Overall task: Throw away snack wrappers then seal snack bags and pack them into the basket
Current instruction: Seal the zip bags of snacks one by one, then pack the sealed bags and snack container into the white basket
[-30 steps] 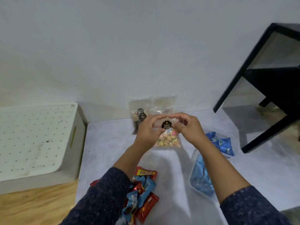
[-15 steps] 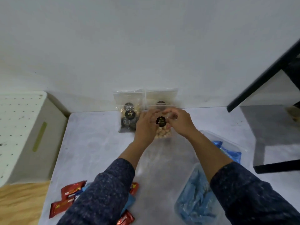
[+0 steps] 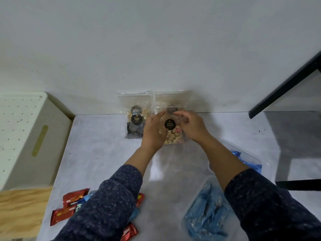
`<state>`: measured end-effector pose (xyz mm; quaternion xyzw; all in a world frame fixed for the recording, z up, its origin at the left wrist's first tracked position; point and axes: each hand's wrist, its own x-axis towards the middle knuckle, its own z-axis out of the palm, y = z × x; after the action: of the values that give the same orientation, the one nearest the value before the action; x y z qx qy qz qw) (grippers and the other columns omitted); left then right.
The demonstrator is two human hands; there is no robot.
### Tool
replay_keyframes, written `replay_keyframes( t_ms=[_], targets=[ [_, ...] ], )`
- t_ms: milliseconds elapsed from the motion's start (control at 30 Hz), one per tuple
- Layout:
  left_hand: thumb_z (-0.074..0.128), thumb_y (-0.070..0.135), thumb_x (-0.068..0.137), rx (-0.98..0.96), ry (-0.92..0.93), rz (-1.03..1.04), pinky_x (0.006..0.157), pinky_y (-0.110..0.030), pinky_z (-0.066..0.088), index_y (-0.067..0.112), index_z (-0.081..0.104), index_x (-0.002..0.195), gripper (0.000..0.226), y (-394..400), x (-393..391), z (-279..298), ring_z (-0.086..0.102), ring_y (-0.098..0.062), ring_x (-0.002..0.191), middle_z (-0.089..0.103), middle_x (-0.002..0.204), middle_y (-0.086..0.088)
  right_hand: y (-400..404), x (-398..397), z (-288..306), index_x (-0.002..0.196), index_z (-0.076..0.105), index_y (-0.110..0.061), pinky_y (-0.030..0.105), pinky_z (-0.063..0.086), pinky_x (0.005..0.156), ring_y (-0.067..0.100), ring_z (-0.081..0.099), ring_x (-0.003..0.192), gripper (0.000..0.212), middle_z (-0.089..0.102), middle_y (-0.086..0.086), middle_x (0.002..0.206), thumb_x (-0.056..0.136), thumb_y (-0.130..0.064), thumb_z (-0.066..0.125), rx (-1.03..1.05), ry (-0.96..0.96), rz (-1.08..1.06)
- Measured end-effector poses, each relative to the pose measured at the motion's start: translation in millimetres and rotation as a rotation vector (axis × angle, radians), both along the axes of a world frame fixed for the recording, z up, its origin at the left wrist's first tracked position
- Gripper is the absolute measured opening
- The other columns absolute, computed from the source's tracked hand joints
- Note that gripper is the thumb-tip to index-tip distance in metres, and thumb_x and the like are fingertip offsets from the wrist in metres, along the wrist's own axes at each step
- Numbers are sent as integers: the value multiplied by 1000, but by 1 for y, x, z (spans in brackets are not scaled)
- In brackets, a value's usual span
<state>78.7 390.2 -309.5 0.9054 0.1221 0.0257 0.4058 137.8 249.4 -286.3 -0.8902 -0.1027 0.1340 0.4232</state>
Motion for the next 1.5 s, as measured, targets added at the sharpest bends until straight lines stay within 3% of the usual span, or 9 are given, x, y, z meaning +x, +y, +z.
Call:
replay_keyframes(
  t_ms=[100,233,467,567,700,900,1100,1233,1500],
  targets=[
    [62,10,84,31,20,-14,104,-30,34,15,41,138,59,0,-4,11,41,-28,126,43,134,-16,1,-2,9,122,61,-21,18,36,91,20,50,118,37,49,9,129,87,-11,56,-54,-42,4],
    [60,14,86,112,-22,4,97,-26,38,12,45,133,50,3,-13,35,45,-25,122,39,138,-13,4,-12,30,128,55,-15,29,39,98,27,49,121,44,40,12,138,85,-23,60,-168,-89,-59],
    [53,42,87,339,129,34,78,-34,45,16,52,121,42,41,-51,90,52,-25,112,55,119,-6,38,-58,70,116,59,-9,30,45,75,32,59,103,41,62,14,109,81,-30,58,-364,-87,42],
    [52,46,88,423,141,66,85,-37,45,14,49,125,49,80,-82,109,48,-26,118,53,122,-8,66,-84,85,111,58,-4,33,45,80,32,55,108,45,59,15,114,80,-36,62,-417,-99,82],
    [51,47,89,466,137,156,91,-38,43,10,45,130,55,147,-131,129,47,-27,120,51,128,-10,123,-121,102,103,59,-3,30,40,73,34,56,103,42,62,18,107,80,-38,61,-437,-148,159],
    [49,49,89,479,146,372,93,-40,42,14,44,132,57,232,-211,133,44,-28,123,49,132,-9,219,-177,109,124,53,-1,33,41,92,31,50,118,57,56,17,125,84,-41,58,-365,-179,274],
    [47,57,87,345,263,623,111,-51,24,21,26,144,70,296,-275,109,8,-35,142,9,154,-18,297,-216,97,138,40,-4,33,40,98,29,47,126,69,47,16,140,86,-45,58,-247,-82,388],
    [50,65,82,162,328,728,112,-58,14,28,11,147,85,324,-286,94,-11,-44,141,-23,151,-26,333,-217,84,145,28,-17,35,38,101,30,41,130,79,38,14,143,82,-50,61,-200,-26,432],
    [65,65,71,-131,144,820,115,-46,21,31,10,148,100,356,-285,78,-12,-33,144,-18,155,-21,372,-190,61,148,21,-16,38,35,106,29,35,134,102,33,14,144,69,-59,70,-197,12,409]
  ],
)
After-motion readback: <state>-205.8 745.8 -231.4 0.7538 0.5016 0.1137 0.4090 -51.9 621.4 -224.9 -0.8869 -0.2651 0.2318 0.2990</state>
